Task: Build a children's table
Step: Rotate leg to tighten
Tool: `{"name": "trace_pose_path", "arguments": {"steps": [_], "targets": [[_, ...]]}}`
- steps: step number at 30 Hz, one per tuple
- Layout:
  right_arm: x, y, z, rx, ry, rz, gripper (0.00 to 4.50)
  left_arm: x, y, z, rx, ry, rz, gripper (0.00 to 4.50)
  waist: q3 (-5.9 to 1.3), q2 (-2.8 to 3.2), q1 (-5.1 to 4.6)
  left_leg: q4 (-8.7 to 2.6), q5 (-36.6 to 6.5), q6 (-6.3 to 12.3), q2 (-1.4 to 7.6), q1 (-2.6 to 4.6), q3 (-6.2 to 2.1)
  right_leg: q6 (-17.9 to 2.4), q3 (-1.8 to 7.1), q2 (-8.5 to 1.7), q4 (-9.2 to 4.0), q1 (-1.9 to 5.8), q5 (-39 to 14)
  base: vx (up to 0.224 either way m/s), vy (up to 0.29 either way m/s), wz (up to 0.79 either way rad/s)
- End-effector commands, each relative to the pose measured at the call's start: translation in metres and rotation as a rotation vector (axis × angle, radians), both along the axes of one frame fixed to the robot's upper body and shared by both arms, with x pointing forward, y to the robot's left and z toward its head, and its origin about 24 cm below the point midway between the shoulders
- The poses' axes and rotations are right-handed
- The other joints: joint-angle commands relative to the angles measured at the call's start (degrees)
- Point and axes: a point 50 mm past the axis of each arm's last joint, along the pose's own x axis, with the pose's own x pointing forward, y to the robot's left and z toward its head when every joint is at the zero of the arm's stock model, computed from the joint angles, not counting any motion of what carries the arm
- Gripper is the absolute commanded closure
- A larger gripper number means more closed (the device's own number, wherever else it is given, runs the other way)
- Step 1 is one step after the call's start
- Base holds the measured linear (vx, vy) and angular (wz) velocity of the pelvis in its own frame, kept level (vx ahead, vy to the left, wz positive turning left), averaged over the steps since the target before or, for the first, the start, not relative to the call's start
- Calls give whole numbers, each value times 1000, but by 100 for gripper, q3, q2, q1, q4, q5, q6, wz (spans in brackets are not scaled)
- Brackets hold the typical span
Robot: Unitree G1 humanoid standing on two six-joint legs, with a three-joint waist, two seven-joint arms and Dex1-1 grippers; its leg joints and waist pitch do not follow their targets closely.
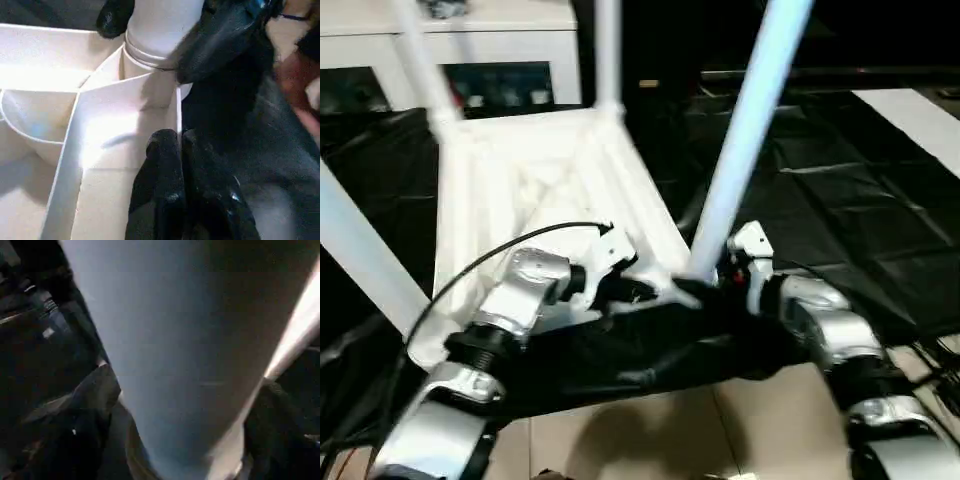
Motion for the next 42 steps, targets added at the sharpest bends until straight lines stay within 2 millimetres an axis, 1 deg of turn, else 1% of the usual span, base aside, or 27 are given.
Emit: {"name": "trace_pose_path", "arguments": {"steps": [1,3,5,8,9,15,18,21,23,24,25,26,27,28,29,30,31,32,33,34,35,36,37,38,39,40,42], "targets": [[-17,16,-9,9,90,186,83,0,-15,15,-33,-48,-117,450,-348,1,20,-333,-1559,300,62,157,7,-1381,140,-163,-415,250,-991,0,0,0],[-20,14,-9,9,112,219,83,0,-12,16,-28,-44,-139,450,-340,9,35,-342,-1603,254,68,157,7,-1371,146,-173,-422,235,-1064,0,0,0],[-23,14,-10,10,128,247,108,0,-10,18,-26,-38,-153,450,-341,4,52,-344,-1640,212,67,154,5,-1355,150,-178,-423,235,-1129,0,0,0],[-24,15,-9,16,138,257,126,0,-9,18,-24,-34,-161,450,-345,10,80,-350,-1627,143,64,155,-2,-1316,152,-190,-424,229,-1182,0,0,0],[-24,15,-9,17,138,257,139,0,-8,18,-24,-33,-160,450,-347,33,87,-349,-1618,131,62,155,-4,-1318,154,-191,-419,231,-1161,0,0,0],[-26,18,-9,30,144,259,183,-1,-8,16,-38,-25,-156,450,-360,14,120,-342,-1505,134,56,151,-1,-1345,147,-183,-394,246,-922,0,0,0],[-25,20,-8,53,130,225,187,0,-9,16,-59,-25,-125,450,-355,-24,121,-341,-1496,149,56,149,3,-1317,150,-186,-402,244,-999,0,0,0],[-19,24,-8,88,102,107,190,4,-11,17,-103,-33,-36,450,-344,-27,113,-348,-1540,113,54,151,-3,-1257,156,-204,-419,222,-1219,0,0,0],[-13,28,-10,107,97,8,193,4,-14,18,-131,-29,3,450,-334,-30,90,-361,-1652,55,47,149,-15,-1189,158,-215,-442,210,-1482,0,0,0],[-13,28,-10,107,97,8,194,4,-14,18,-131,-29,3,450,-334,-41,79,-368,-1677,24,40,142,-27,-1126,155,-219,-455,216,-1627,0,0,0],[-1,32,-14,119,99,-178,194,6,-19,17,-129,-45,54,450,-331,-31,31,-379,-1677,-40,41,124,-38,-1095,162,-230,-451,202,-1669,0,0,0],[-1,32,-14,119,99,-178,194,6,-19,17,-129,-45,54,450,-325,-30,-7,-393,-1721,-76,32,112,-51,-1087,153,-222,-455,208,-1724,0,0,0],[7,34,-18,123,106,-304,194,7,-25,16,-131,-60,98,450,-336,-30,-36,-396,-1730,-99,21,103,-63,-1066,138,-219,-456,230,-1758,0,0,0],[10,36,-20,124,112,-362,195,8,-28,16,-132,-69,129,450,-337,-29,-142,-402,-1737,-157,16,81,-79,-1063,126,-204,-449,239,-1699,0,0,0],[13,37,-21,124,118,-407,195,9,-30,15,-133,-73,153,450,-337,-29,-142,-402,-1737,-157,16,81,-79,-1063,126,-204,-449,239,-1699,0,0,0],[14,38,-22,124,123,-436,196,10,-32,15,-134,-75,167,450,-347,-37,-192,-379,-1690,-108,3,70,-67,-1073,132,-195,-449,246,-1591,0,0,0],[18,44,-24,121,130,-499,196,9,-37,15,-134,-82,186,450,-346,-35,-193,-372,-1689,-77,3,83,-57,-1081,138,-194,-459,233,-1574,0,0,0],[18,44,-24,121,130,-499,196,9,-37,15,-134,-82,186,450,-353,-30,-206,-355,-1660,-29,5,100,-46,-1116,149,-197,-462,215,-1497,0,0,0],[20,50,-25,115,133,-550,196,7,-41,14,-135,-89,203,450,-358,-25,-207,-351,-1627,-15,9,101,-45,-1135,149,-198,-453,219,-1436,0,0,0],[20,59,-26,108,121,-569,196,6,-46,14,-139,-99,220,450,-349,-16,-237,-357,-1580,2,5,71,-45,-1154,148,-188,-448,224,-1349,0,0,0],[21,64,-26,102,110,-572,196,5,-48,14,-139,-105,226,450,-363,-6,-239,-356,-1519,2,12,75,-50,-1178,139,-191,-433,240,-1241,0,0,0],[21,65,-26,96,102,-575,196,4,-49,14,-139,-108,225,450,-362,-32,-255,-350,-1511,22,15,79,-42,-1196,138,-180,-432,228,-1188,0,0,0],[21,68,-25,98,91,-562,196,3,-50,14,-142,-107,219,450,-358,-18,-261,-343,-1526,62,8,96,-33,-1227,140,-167,-433,224,-1126,0,0,0],[20,74,-22,115,70,-523,161,1,-52,14,-147,-110,207,450,-370,-53,-279,-333,-1496,120,15,85,-27,-1261,144,-167,-415,238,-1009,0,0,0],[20,74,-22,117,69,-520,140,1,-52,14,-147,-110,206,450,-366,-56,-280,-333,-1460,155,11,73,-27,-1268,142,-166,-413,245,-982,0,0,0],[20,76,-20,127,54,-491,126,0,-51,14,-149,-113,201,450,-367,-37,-277,-327,-1408,204,10,82,-20,-1284,147,-161,-412,240,-904,0,0,0],[20,75,-19,125,43,-482,124,1,-51,14,-150,-114,198,450,-363,-43,-279,-324,-1416,233,10,88,-14,-1292,147,-154,-414,236,-900,0,0,0]]}}
